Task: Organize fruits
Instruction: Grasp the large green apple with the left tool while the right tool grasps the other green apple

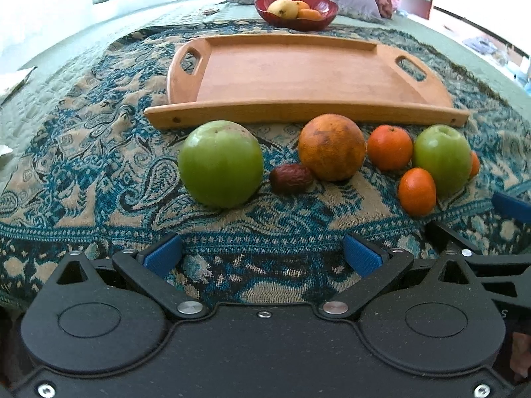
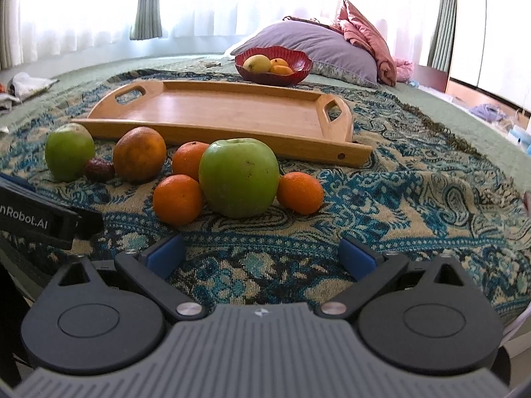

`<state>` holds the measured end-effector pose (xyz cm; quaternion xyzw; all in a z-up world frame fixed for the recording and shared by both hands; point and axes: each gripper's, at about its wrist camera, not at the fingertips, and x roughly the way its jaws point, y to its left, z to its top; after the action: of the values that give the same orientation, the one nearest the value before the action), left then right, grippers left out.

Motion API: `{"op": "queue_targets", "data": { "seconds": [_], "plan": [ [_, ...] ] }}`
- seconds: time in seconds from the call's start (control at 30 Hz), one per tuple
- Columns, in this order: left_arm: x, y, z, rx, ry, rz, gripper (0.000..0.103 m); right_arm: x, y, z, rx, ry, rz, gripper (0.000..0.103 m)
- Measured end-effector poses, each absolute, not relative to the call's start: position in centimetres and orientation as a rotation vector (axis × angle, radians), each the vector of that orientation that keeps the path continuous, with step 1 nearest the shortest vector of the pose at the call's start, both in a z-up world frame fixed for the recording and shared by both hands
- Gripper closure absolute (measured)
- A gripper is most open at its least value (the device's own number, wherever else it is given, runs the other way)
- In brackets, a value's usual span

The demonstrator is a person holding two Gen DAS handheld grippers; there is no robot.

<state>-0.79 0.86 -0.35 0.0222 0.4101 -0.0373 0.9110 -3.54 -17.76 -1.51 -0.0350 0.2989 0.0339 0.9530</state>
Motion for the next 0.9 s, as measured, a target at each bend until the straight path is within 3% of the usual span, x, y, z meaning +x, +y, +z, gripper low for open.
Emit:
{"op": "queue_targets", "data": {
  "seconds": [0.13, 0.3, 0.47, 0.63, 0.9],
  "plan": [
    [-1.0, 1.4, 0.6, 0.021, 0.805, -0.058, 0.014, -4.1, -17.9, -0.5, -0.094, 0.547, 0.071, 0.000],
    [-1.1, 2.2, 2.0, 0.019, 0.704, -0.031, 0.023, -4.7, -18.2, 1.6, -0.059, 0.440, 0.122, 0.005],
    [-0.5, 2.6, 3.1, 0.043, 0.620, -0.018, 0.032, -3.5, -18.3, 2.2, -0.041, 0.431, 0.110, 0.025],
    [0.1, 3.3, 3.0, 0.029, 0.604, -0.009, 0.045, -2.4, -17.7, 2.0, -0.063, 0.449, 0.115, 0.032],
    [-0.2, 3.6, 2.2, 0.022, 0.580, -0.034, 0.047, -1.4, -16.7, 1.8, -0.077, 0.467, 0.128, 0.038]
  ]
}}
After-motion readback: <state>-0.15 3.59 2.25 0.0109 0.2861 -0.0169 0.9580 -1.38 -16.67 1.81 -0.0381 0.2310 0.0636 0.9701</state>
